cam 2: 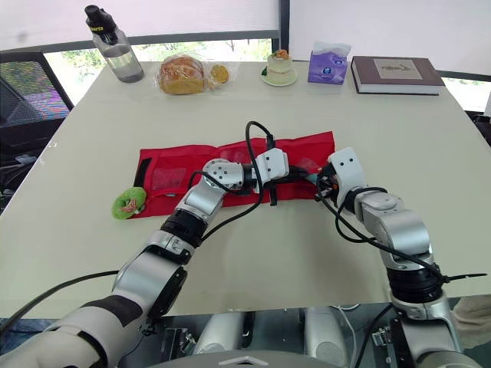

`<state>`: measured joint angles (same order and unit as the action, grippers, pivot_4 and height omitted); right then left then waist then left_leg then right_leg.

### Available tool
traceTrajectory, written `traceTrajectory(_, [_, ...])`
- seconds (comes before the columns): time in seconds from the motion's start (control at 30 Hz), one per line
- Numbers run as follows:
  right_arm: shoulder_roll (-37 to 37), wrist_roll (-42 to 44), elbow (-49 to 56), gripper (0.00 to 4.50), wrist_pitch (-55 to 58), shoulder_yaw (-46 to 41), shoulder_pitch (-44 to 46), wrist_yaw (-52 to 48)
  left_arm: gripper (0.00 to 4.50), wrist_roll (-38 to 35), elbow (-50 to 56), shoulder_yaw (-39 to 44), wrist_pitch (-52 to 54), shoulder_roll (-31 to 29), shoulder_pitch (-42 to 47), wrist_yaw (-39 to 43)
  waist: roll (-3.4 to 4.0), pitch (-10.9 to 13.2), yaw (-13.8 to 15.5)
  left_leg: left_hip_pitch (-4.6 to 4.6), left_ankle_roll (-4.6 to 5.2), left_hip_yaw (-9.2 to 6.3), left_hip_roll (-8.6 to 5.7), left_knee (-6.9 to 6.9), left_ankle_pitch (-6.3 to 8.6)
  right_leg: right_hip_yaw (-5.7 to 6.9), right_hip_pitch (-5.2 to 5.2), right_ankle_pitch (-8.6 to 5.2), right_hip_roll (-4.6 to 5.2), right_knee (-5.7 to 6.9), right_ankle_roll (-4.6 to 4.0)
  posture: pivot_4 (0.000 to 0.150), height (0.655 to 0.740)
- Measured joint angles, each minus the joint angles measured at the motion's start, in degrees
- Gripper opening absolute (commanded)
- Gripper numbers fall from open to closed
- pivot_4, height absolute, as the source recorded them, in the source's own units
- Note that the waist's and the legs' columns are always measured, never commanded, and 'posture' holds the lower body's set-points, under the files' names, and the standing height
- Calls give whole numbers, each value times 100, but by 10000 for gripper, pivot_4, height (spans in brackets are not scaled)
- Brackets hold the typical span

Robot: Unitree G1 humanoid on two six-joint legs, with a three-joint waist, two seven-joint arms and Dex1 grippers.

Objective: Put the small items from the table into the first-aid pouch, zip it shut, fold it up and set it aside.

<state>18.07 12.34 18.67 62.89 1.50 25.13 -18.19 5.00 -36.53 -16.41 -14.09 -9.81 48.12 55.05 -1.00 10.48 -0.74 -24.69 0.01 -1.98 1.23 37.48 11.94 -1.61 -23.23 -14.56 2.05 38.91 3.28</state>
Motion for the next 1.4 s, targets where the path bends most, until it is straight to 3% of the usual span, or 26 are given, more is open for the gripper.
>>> traceTrajectory(0.1, [-321, -19, -66, 320, 22, -33, 71, 258, 0, -3, 7, -18, 14, 71, -9, -2, 1, 0, 1, -2, 0, 1, -1, 0, 0, 0, -2, 0, 1, -1, 0, 1500, 7400])
traceTrajectory(0.13, [-373, -20, -74, 8147, 20, -34, 69, 300, 0, -9, 7, -15, 26, 82, -10, -8, 1, 0, 2, -2, 0, 0, -1, 0, 0, 0, -2, 0, 1, -1, 0, 1500, 7400])
traceTrajectory(0.17, [-389, -26, -74, 9449, 11, -33, 63, 329, 0, -22, 7, -11, 54, 92, -13, -15, 1, 0, 2, -2, 0, 0, -1, -1, 0, 0, -2, 0, 1, -1, 0, 1500, 7400])
traceTrajectory(0.27, [-322, -57, -62, 22225, -106, -16, -1, 345, 0, -74, 7, 19, 127, 132, -34, -62, 1, 0, 2, -2, 0, 0, -1, -1, 0, 0, -2, 0, 1, -1, 0, 1500, 7400])
traceTrajectory(0.3, [-264, -52, -33, 23605, -153, -17, -82, 324, 0, -79, 7, 22, 154, 138, -37, -98, 1, 0, 4, -2, 0, 0, -1, -1, 0, 1, -2, 0, 1, -1, 0, 1500, 7400])
traceTrajectory(0.7, [570, 495, 1055, 23605, -136, -38, -871, -344, 0, -507, 5, 293, 552, 199, -37, -129, 1, 0, -14, 1, 1, 0, 0, -2, 0, -1, -3, -1, 0, 1, 1, 1500, 7400])
traceTrajectory(0.8, [597, 513, 1057, 15113, -142, -38, -880, -364, 0, -564, 5, 301, 636, 207, -38, -106, 1, 0, -15, 1, 1, -1, 0, -3, 0, 0, -3, -1, -1, 0, 1, 1500, 7400])
traceTrajectory(0.83, [591, 509, 1052, 11146, -203, -33, -880, -346, 0, -573, 5, 296, 645, 185, -38, -46, 1, 0, -13, 0, 0, -1, 0, -3, 0, 0, -3, -1, -1, 0, 1, 1500, 7400])
traceTrajectory(0.87, [587, 412, 958, 4025, -355, 46, -848, -269, 0, -573, 5, 291, 644, 166, -38, 20, 1, 0, -13, -1, 0, 1, 0, -3, 0, -1, -3, -1, -1, -2, 0, 1500, 7400])
traceTrajectory(0.93, [586, 388, 925, 483, -384, 62, -847, -262, 0, -573, 5, 290, 644, 169, -38, 29, 1, 0, -10, 0, 0, 1, 0, -3, 0, -1, -3, -1, -1, -2, 1, 1500, 7400])
traceTrajectory(1.27, [-360, -160, -993, 483, -1694, 301, 84, 281, 0, -574, 5, 248, 643, 209, -55, 234, 2, -1, -20, 0, 0, 2, 1, -5, 0, -2, -4, 0, -2, -3, 0, 1500, 7400])
traceTrajectory(1.4, [-401, -525, -1571, 483, -2215, 374, 209, 511, 0, -574, 5, 245, 642, 226, -57, 230, 2, -1, 4, -4, 0, 5, 0, -6, 0, -3, -6, 0, -1, -6, 0, 1500, 7400])
